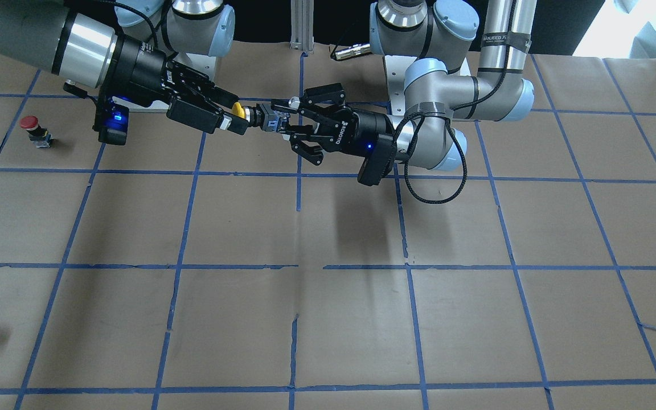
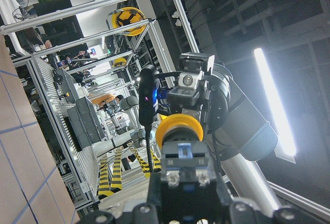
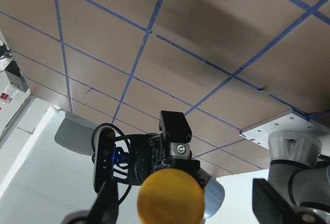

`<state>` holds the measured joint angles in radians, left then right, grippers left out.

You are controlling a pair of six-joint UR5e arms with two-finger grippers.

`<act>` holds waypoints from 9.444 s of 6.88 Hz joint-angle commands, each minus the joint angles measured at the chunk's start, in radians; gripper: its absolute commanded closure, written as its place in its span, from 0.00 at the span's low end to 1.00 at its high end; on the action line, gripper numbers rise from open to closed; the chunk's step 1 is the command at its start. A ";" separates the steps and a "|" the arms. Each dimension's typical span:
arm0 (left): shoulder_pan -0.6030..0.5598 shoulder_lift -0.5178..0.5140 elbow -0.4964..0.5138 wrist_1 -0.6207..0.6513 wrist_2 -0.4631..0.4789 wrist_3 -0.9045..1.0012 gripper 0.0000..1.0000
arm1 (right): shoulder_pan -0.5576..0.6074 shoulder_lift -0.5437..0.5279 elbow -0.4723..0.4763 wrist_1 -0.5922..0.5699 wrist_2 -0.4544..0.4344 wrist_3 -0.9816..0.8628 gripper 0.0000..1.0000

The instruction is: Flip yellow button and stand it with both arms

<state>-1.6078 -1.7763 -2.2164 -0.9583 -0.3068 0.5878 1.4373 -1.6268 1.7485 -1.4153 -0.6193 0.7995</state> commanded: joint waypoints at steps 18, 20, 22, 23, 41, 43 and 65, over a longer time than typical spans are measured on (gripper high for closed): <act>-0.166 0.089 0.398 0.057 1.341 -0.881 0.01 | -0.161 0.008 0.006 -0.170 -0.868 -0.814 0.92; -0.164 0.112 0.542 -0.347 1.582 -0.875 0.00 | -0.224 0.005 0.176 -0.485 -0.919 -1.012 0.92; -0.140 0.165 0.661 -0.662 1.761 -0.869 0.00 | -0.335 -0.001 0.290 -0.707 -0.915 -1.196 0.92; -0.086 0.170 0.673 -0.666 1.766 -0.840 0.00 | -0.433 0.001 0.316 -0.706 -0.890 -1.312 0.92; 0.032 0.232 0.666 -0.668 1.879 -0.606 0.00 | -0.755 0.257 0.338 -0.866 -0.706 -1.668 0.08; 0.032 0.233 0.666 -0.668 1.881 -0.606 0.00 | -0.753 0.243 0.333 -0.857 -0.717 -1.657 0.00; 0.032 0.253 0.653 -0.688 1.878 -0.611 0.00 | 0.091 -0.054 -0.073 -0.149 -0.941 -0.731 0.00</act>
